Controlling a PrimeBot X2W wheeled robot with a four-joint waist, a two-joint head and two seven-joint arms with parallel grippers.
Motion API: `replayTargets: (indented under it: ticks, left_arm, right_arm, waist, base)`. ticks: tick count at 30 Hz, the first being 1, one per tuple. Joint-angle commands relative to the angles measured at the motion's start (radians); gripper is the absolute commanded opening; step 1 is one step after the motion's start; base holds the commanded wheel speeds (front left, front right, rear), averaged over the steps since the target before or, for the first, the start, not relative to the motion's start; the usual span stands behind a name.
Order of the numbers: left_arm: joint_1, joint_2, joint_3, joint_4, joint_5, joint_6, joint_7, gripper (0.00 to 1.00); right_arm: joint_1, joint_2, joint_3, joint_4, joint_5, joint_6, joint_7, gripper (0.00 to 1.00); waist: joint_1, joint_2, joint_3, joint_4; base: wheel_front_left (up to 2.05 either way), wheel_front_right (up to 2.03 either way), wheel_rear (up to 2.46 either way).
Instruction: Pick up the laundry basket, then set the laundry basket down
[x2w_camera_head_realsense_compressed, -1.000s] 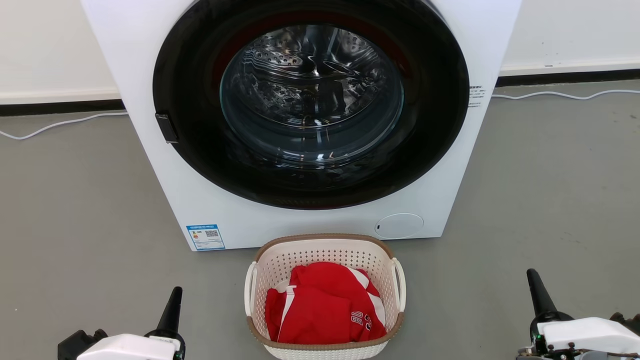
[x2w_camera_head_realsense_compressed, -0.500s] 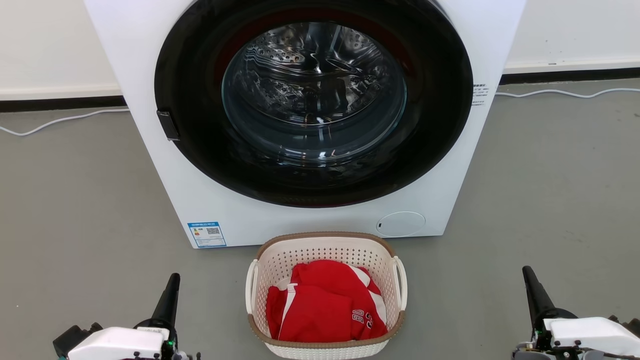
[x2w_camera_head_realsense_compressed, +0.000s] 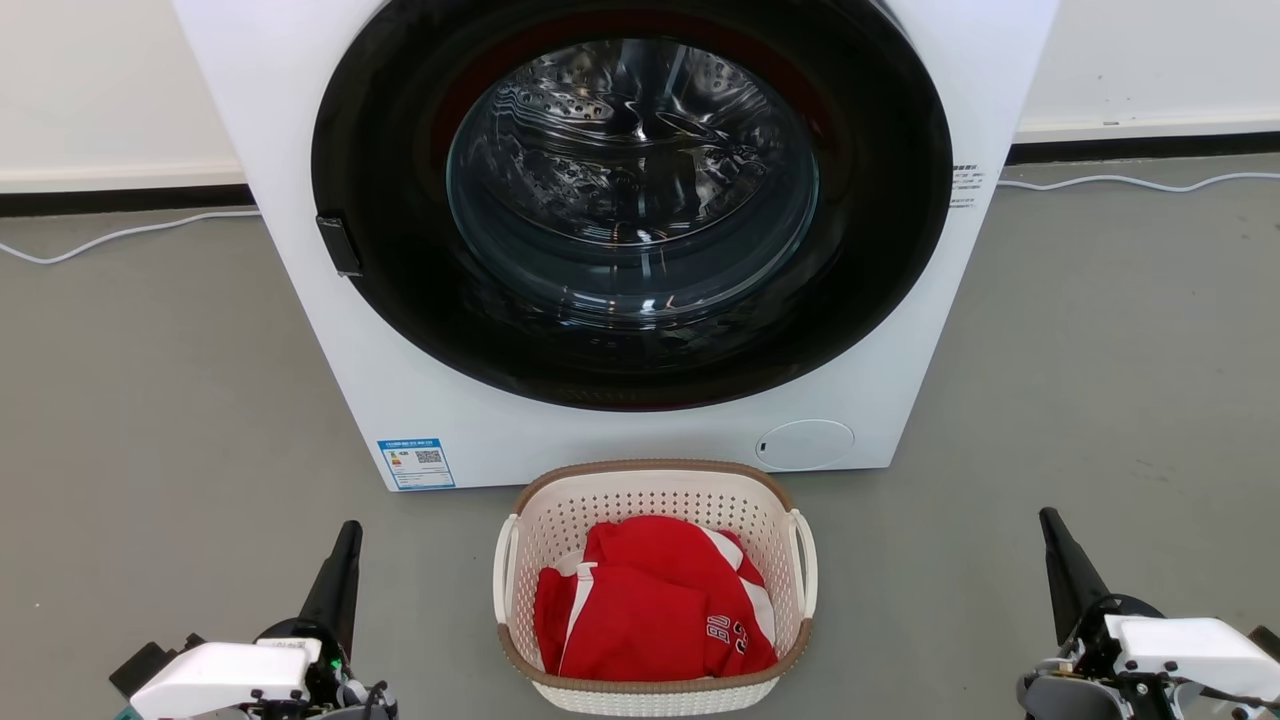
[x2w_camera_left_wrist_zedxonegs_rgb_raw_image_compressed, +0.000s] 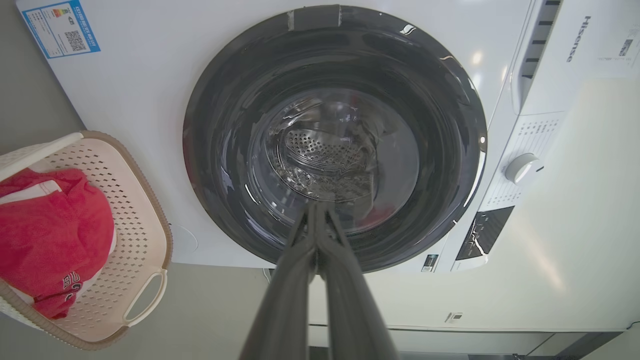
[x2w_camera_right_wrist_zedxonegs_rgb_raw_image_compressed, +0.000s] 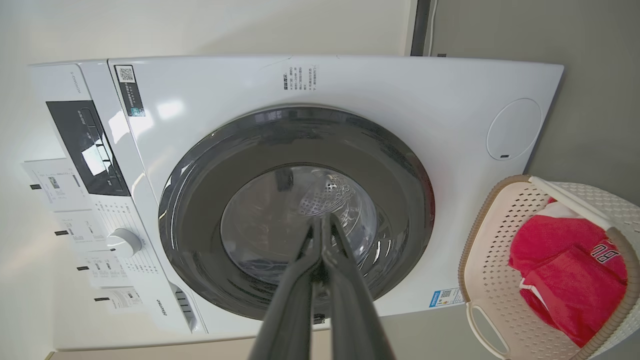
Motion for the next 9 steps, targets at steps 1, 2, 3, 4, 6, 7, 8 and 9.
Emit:
replayTargets:
  ticks: [1, 2, 3, 4, 6, 7, 8, 9]
  left_arm:
    - [-0.055, 0.01, 0.036, -0.034, -0.031, -0.013, 0.012, 0.0]
    - [-0.056, 0.01, 0.038, -0.036, -0.04, -0.015, 0.014, 0.0]
    - [-0.056, 0.01, 0.038, -0.036, -0.04, -0.015, 0.014, 0.0]
    - [-0.056, 0.01, 0.038, -0.036, -0.04, -0.015, 0.014, 0.0]
    - [-0.056, 0.01, 0.038, -0.036, -0.04, -0.015, 0.014, 0.0]
    - [-0.056, 0.01, 0.038, -0.036, -0.04, -0.015, 0.014, 0.0]
    - [-0.056, 0.01, 0.038, -0.036, -0.04, -0.015, 0.014, 0.0]
    - [-0.056, 0.01, 0.038, -0.036, -0.04, -0.015, 0.014, 0.0]
  right_arm:
    - [-0.057, -0.001, 0.016, -0.037, 0.039, 0.007, 0.018, 0.0]
    - [-0.058, 0.0, 0.015, -0.038, 0.05, 0.007, 0.021, 0.0]
    - [-0.058, 0.0, 0.015, -0.038, 0.05, 0.007, 0.021, 0.0]
    - [-0.058, 0.0, 0.015, -0.038, 0.05, 0.007, 0.021, 0.0]
    - [-0.058, 0.0, 0.015, -0.038, 0.051, 0.007, 0.021, 0.0]
    - [-0.058, 0.0, 0.015, -0.038, 0.051, 0.007, 0.021, 0.0]
    - [-0.058, 0.0, 0.015, -0.038, 0.051, 0.007, 0.021, 0.0]
    - [-0.058, 0.0, 0.015, -0.038, 0.051, 0.007, 0.021, 0.0]
  waist:
    - [-0.0001, -0.0001, 0.001, 0.001]
    - [-0.0001, -0.0001, 0.001, 0.001]
    - [-0.0001, -0.0001, 0.001, 0.001]
    - [-0.0001, -0.0001, 0.001, 0.001]
    - [-0.0001, -0.0001, 0.001, 0.001]
    - [-0.0001, -0.0001, 0.001, 0.001]
    - [-0.0001, -0.0001, 0.001, 0.001]
    - [-0.0001, -0.0001, 0.001, 0.001]
  base:
    - [0.0, 0.0, 0.0]
    - [0.0, 0.0, 0.0]
    - [0.0, 0.0, 0.0]
    - [0.0, 0.0, 0.0]
    - [0.0, 0.0, 0.0]
    - [0.0, 0.0, 0.0]
    - [0.0, 0.0, 0.0]
    - [0.0, 0.0, 0.0]
